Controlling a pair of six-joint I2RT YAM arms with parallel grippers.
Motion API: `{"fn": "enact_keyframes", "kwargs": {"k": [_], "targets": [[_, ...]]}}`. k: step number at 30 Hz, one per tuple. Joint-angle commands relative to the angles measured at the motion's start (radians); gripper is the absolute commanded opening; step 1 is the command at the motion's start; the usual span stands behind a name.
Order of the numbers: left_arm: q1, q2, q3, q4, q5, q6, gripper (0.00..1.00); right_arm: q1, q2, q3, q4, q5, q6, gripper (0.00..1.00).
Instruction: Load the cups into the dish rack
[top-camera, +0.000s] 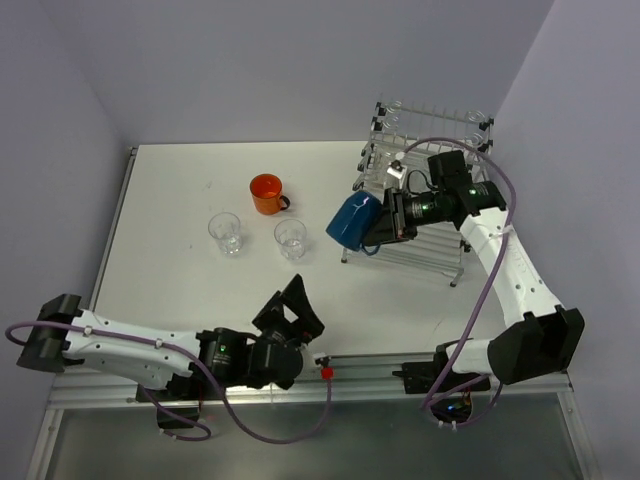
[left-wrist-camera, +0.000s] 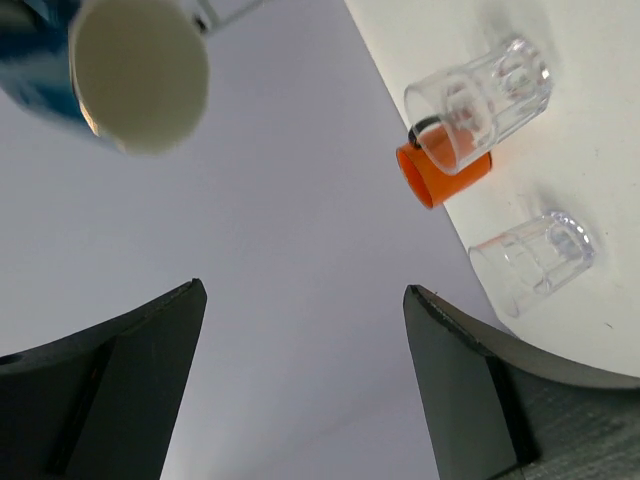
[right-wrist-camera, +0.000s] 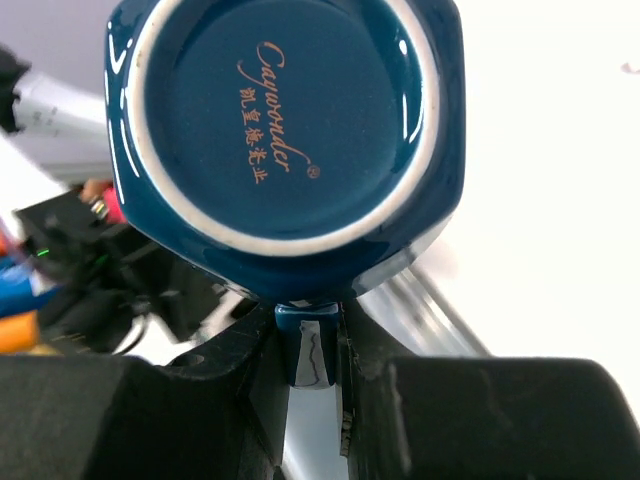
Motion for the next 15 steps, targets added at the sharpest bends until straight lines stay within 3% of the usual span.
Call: {"fn": "enact_keyframes", "kwargs": {"k": [1, 3, 5, 6, 8, 10, 15], "targets": [[0.087, 0.006, 0.138, -0.074, -0.01, -0.162, 0.89, -0.039, -0.045, 0.07, 0.056, 0.005, -0.046, 0.0], [0.134, 0.061, 0.218, -0.187, 0.007, -0.29, 0.89, -0.049, -0.048, 0.086, 0.056, 0.028, -0.055, 0.0], [0.225, 0.109, 0.382, -0.29, 0.062, -0.398, 0.88, -0.07, -0.052, 0.105, 0.065, 0.054, -0.064, 0.0], [0.257, 0.165, 0.519, -0.418, 0.088, -0.526, 0.89, -0.079, -0.054, 0.114, 0.077, 0.072, -0.066, 0.0], [0.372, 0.234, 0.672, -0.56, 0.201, -0.728, 0.88, -0.104, -0.057, 0.131, 0.102, 0.103, -0.071, 0.0], [0.47, 0.313, 0.849, -0.681, 0.318, -0.818, 0.87, -0.121, -0.064, 0.134, 0.122, 0.153, -0.072, 0.0], [0.601, 0.273, 0.923, -0.579, 0.493, -0.942, 0.9, -0.151, -0.117, 0.096, 0.198, 0.307, -0.136, 0.0]]}}
